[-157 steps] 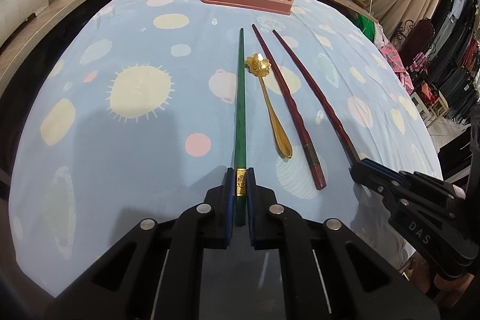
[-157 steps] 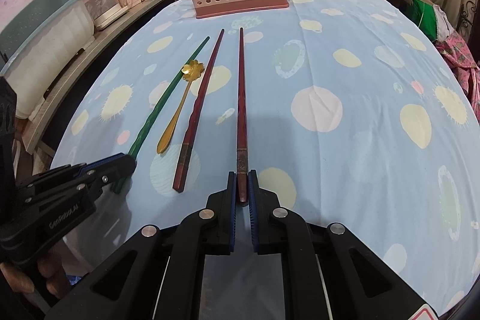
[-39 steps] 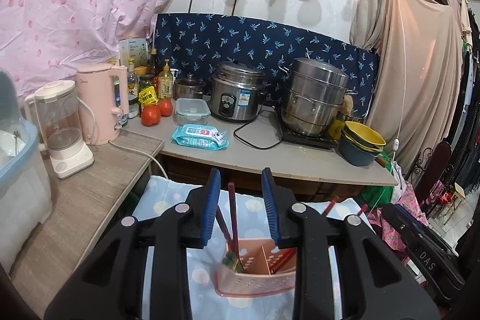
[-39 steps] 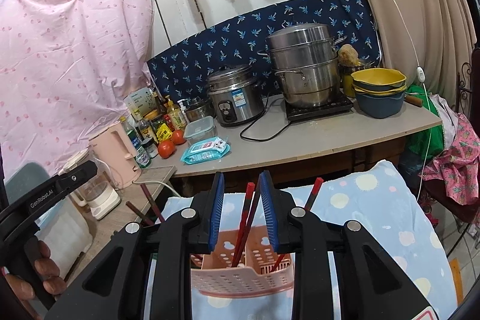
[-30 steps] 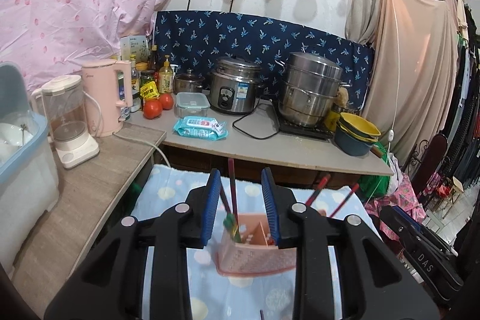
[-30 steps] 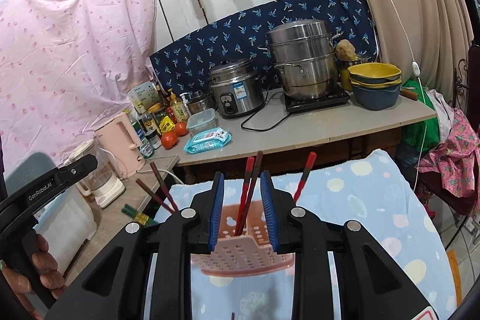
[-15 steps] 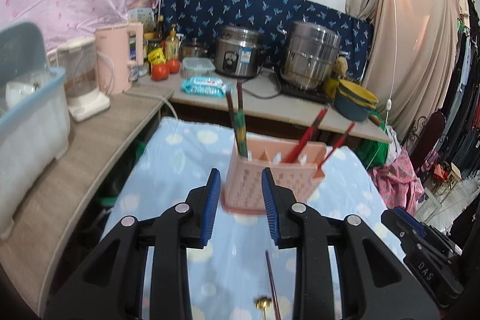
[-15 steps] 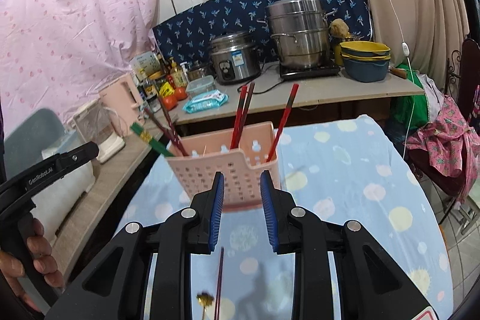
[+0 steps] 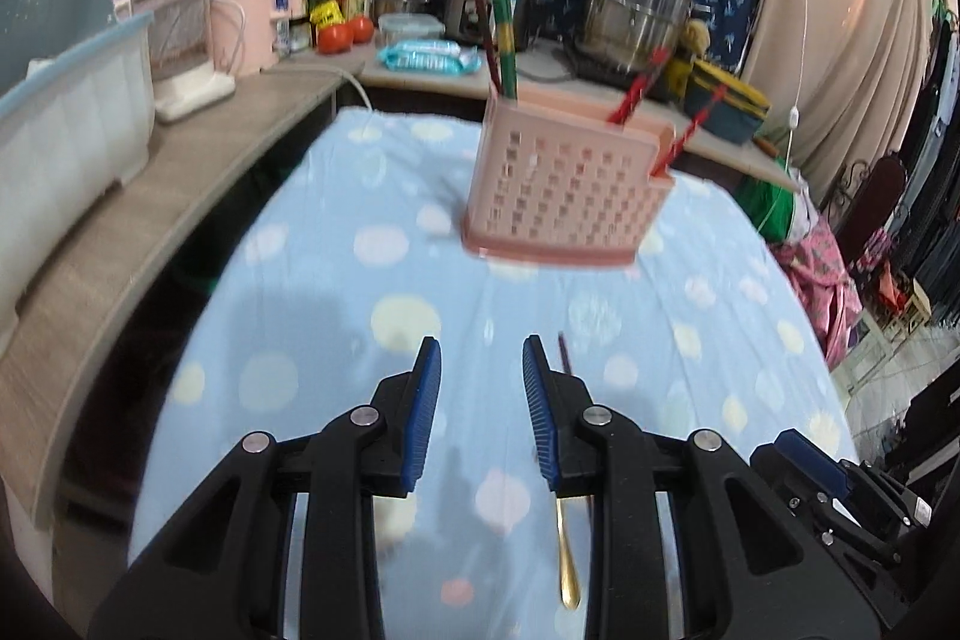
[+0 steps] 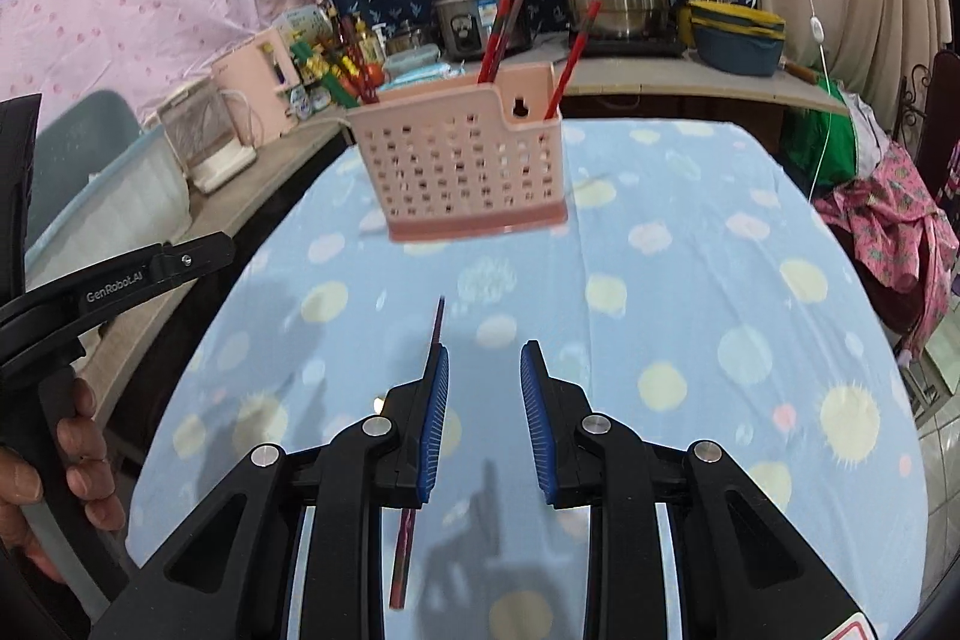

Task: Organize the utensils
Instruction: 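Withdraw both open tools from the basket back to the table, then close the left tool on the gold spoon while the right tool grasps the last dark red chopstick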

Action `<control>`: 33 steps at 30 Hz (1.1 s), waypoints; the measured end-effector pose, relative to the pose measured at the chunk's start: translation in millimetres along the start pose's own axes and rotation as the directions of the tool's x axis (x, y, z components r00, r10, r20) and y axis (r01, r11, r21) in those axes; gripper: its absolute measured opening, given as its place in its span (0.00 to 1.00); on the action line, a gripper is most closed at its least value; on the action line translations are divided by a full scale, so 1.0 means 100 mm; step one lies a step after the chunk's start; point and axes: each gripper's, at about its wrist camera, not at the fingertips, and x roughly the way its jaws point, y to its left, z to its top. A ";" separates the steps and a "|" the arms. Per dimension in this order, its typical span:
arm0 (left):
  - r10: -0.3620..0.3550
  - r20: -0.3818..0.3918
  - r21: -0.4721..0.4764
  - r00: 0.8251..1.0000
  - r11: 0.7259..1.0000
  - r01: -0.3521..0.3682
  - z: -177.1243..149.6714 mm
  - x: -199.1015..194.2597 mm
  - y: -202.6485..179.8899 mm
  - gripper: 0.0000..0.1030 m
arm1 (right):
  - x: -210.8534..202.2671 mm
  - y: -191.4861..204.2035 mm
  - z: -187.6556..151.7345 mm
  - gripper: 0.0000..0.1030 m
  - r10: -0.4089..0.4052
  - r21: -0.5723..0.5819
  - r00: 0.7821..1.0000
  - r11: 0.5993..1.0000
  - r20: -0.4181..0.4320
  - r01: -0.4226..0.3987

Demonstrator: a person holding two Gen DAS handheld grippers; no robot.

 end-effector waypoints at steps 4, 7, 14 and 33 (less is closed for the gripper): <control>0.005 -0.054 0.003 0.999 1.000 -0.005 -0.24 0.07 0.02 0.26 | 0.04 0.04 -0.24 0.25 0.003 -0.012 0.999 1.000 -0.055 -0.004; 0.013 -0.096 0.000 0.995 1.000 -0.013 -0.42 0.12 0.05 0.26 | 0.08 0.08 -0.41 0.25 0.008 -0.018 0.996 1.000 -0.090 -0.009; 0.013 -0.158 0.011 0.987 1.000 -0.011 -0.75 0.16 0.07 0.26 | 0.16 0.19 -0.73 0.25 0.019 -0.044 0.988 0.999 -0.155 -0.026; 0.030 -0.236 0.009 0.971 1.000 -0.028 -1.09 0.25 0.17 0.26 | 0.34 0.42 -0.96 0.15 0.053 -0.088 0.975 0.993 -0.216 -0.074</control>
